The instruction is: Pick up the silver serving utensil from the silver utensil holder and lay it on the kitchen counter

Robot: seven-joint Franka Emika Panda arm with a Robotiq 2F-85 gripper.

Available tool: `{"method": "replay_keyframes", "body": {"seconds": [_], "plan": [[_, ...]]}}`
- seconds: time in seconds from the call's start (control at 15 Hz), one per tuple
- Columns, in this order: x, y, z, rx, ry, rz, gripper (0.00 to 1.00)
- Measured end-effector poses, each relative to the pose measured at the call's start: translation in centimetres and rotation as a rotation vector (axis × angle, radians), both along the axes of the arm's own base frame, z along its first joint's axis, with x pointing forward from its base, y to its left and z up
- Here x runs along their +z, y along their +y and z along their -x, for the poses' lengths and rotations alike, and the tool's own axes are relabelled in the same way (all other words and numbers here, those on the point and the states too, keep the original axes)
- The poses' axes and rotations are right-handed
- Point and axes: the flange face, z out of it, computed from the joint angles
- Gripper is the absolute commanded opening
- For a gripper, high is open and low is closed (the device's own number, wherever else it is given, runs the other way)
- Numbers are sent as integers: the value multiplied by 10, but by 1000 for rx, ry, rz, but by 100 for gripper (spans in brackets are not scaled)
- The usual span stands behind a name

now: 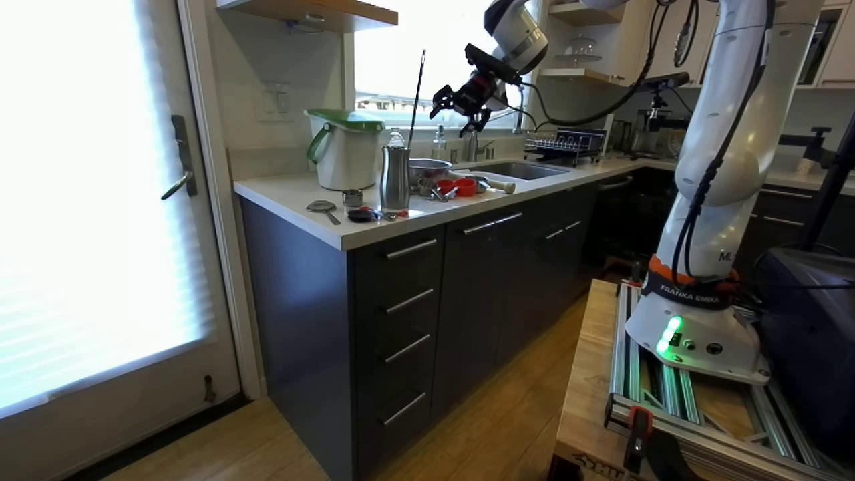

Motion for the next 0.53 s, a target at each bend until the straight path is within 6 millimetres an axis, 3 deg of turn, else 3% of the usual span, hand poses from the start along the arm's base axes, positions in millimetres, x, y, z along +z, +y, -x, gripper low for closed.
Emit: {"method": "replay_keyframes", "body": {"seconds": [0.53], "plan": [[-15,-5,-48,-71,75,-71,100]]}}
